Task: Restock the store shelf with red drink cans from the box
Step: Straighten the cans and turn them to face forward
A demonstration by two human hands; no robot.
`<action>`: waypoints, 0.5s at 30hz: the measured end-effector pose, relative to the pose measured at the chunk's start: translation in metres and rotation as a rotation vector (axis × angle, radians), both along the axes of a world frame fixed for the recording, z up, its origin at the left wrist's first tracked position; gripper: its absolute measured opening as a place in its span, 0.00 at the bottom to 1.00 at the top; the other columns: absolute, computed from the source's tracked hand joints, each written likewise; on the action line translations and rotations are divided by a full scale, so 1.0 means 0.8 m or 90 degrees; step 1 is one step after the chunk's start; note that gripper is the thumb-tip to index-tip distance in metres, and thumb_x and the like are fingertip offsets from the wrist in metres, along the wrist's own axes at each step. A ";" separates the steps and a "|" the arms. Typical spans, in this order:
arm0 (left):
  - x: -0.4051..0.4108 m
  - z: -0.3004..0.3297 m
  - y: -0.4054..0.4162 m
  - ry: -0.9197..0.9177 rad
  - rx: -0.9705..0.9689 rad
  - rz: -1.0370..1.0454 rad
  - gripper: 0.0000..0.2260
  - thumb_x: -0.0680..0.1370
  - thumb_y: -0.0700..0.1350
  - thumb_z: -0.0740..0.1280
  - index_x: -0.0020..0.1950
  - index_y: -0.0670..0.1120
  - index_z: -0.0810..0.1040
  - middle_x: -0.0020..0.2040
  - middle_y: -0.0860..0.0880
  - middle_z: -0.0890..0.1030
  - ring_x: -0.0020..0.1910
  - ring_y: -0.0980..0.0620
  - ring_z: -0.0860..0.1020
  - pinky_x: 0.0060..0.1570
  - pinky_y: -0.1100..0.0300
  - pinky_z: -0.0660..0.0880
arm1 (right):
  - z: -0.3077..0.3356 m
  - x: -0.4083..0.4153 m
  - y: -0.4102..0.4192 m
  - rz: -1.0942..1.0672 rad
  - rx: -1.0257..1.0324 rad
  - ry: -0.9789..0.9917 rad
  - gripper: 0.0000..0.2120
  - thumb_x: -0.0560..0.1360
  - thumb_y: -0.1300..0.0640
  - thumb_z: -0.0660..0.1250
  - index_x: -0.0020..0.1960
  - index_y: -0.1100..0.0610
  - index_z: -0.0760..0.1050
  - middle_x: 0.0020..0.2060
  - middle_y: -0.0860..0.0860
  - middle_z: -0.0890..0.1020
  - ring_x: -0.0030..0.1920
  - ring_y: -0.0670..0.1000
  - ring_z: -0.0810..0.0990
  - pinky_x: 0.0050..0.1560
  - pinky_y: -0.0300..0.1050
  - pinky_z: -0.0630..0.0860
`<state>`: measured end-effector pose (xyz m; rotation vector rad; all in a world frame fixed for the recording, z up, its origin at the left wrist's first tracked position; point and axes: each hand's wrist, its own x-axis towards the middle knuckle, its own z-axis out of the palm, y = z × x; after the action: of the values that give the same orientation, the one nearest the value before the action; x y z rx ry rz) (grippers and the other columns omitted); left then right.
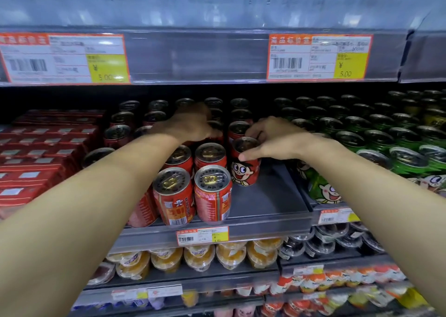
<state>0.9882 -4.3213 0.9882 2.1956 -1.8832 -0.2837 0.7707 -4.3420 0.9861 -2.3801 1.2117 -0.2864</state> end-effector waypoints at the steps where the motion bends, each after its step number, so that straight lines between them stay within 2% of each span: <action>1: 0.000 0.000 -0.001 0.001 -0.003 0.003 0.25 0.70 0.61 0.72 0.60 0.47 0.77 0.54 0.47 0.79 0.51 0.47 0.76 0.43 0.56 0.71 | 0.001 0.000 -0.002 0.004 0.003 -0.002 0.18 0.65 0.43 0.80 0.50 0.51 0.82 0.39 0.40 0.81 0.41 0.43 0.80 0.38 0.37 0.71; 4: -0.002 0.004 -0.002 0.011 0.002 0.019 0.24 0.70 0.58 0.74 0.60 0.47 0.76 0.53 0.48 0.77 0.50 0.48 0.75 0.42 0.56 0.69 | 0.003 0.003 -0.006 0.007 0.001 0.005 0.20 0.64 0.43 0.80 0.51 0.49 0.80 0.41 0.40 0.80 0.41 0.39 0.77 0.38 0.35 0.70; 10: -0.009 0.013 0.001 0.004 0.018 0.029 0.24 0.70 0.57 0.75 0.60 0.48 0.75 0.56 0.48 0.77 0.51 0.48 0.75 0.42 0.56 0.71 | 0.002 0.003 -0.010 0.004 0.006 -0.001 0.22 0.63 0.43 0.81 0.52 0.51 0.81 0.41 0.42 0.81 0.42 0.40 0.78 0.38 0.35 0.69; 12: -0.011 0.014 0.004 -0.003 0.020 0.025 0.22 0.69 0.56 0.76 0.58 0.49 0.76 0.56 0.48 0.78 0.49 0.49 0.75 0.40 0.58 0.70 | 0.003 0.002 -0.008 0.006 0.007 -0.005 0.22 0.63 0.44 0.81 0.52 0.51 0.82 0.42 0.42 0.82 0.42 0.41 0.79 0.39 0.36 0.71; 13: -0.012 0.014 0.006 0.002 0.022 0.021 0.23 0.69 0.56 0.75 0.59 0.49 0.76 0.58 0.48 0.77 0.51 0.49 0.75 0.41 0.58 0.71 | 0.004 0.002 -0.007 0.006 0.008 -0.002 0.22 0.63 0.43 0.81 0.52 0.52 0.82 0.42 0.43 0.82 0.42 0.42 0.80 0.40 0.36 0.71; 15: -0.013 0.016 0.012 0.014 0.032 0.017 0.29 0.69 0.56 0.75 0.66 0.49 0.74 0.62 0.49 0.76 0.56 0.48 0.75 0.50 0.55 0.74 | 0.006 0.001 -0.005 0.007 0.012 0.012 0.24 0.63 0.42 0.81 0.54 0.52 0.81 0.44 0.43 0.82 0.43 0.42 0.79 0.40 0.36 0.71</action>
<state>0.9778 -4.3116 1.0011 2.2391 -1.8534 -0.3534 0.7717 -4.3462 0.9909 -2.3779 1.2051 -0.2488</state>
